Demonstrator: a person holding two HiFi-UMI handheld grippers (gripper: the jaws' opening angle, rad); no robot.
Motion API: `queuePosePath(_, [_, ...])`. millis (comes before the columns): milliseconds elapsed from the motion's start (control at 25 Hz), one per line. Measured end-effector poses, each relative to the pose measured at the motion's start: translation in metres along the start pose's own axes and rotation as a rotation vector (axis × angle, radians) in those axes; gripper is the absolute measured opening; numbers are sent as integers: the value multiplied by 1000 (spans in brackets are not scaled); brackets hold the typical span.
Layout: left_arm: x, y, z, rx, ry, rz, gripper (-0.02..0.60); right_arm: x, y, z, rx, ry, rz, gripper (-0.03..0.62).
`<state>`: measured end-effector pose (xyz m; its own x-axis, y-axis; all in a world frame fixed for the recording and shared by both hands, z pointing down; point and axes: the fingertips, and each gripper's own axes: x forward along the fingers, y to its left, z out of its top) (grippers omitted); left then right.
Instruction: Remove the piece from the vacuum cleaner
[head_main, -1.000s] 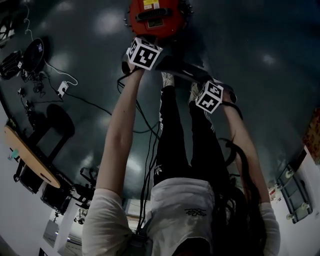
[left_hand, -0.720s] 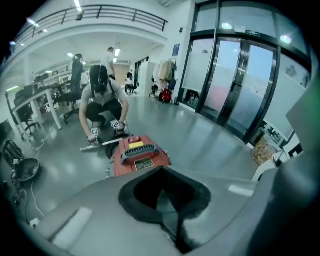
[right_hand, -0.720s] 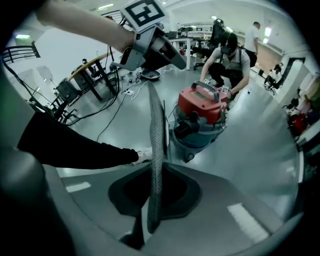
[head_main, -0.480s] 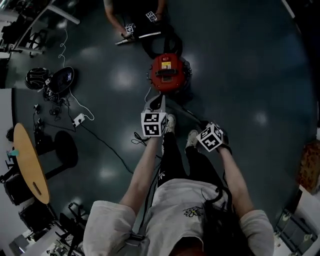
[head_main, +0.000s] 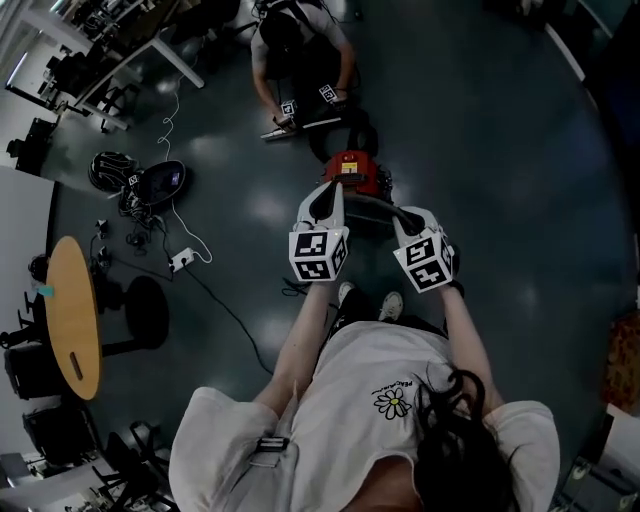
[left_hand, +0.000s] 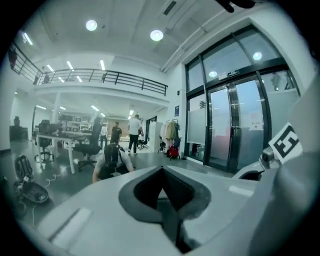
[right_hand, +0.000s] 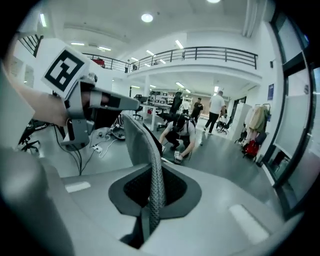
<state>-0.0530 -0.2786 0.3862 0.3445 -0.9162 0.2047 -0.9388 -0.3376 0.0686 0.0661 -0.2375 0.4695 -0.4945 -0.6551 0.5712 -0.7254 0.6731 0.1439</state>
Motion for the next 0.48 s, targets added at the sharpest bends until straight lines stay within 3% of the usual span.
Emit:
queuePosePath(200, [-14, -7, 68, 58, -139, 7, 0, -35, -32, 80, -17, -177, -79, 35])
queuePosePath(480, [-56, -10, 139, -21, -356, 6, 0, -88, -49, 151, 26, -402, -172, 35])
